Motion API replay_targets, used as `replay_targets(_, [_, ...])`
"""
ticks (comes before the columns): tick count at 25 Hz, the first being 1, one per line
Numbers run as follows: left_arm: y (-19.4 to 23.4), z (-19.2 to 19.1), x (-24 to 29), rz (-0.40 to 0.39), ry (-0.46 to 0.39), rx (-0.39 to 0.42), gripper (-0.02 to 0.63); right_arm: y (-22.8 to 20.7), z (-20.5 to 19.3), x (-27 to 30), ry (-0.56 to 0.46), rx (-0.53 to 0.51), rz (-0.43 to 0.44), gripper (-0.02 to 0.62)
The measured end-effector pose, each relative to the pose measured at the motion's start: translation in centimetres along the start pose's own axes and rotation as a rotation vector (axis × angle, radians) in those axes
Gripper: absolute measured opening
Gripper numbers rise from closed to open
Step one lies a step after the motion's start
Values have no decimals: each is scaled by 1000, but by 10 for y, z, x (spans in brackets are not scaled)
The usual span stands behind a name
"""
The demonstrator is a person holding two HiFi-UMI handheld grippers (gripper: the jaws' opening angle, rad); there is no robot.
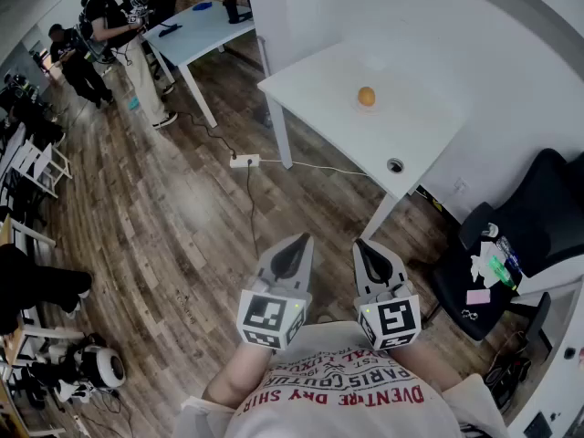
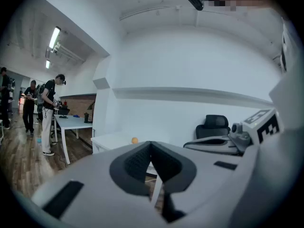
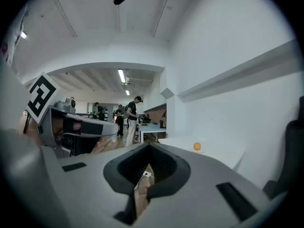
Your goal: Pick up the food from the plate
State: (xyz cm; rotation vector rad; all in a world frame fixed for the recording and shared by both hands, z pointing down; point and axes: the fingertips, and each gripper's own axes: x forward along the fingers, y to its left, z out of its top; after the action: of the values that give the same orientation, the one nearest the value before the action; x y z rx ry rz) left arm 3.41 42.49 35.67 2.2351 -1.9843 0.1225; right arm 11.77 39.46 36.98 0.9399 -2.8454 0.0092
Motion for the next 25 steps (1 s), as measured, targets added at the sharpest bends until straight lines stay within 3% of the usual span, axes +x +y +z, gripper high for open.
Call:
replay_targets(14, [0, 0, 25, 2, 10, 1, 3, -25, -2, 11, -23, 67, -3, 9])
replay_targets(25, [1, -8, 67, -35, 48, -9, 3, -52, -22, 37, 25, 104, -16, 9])
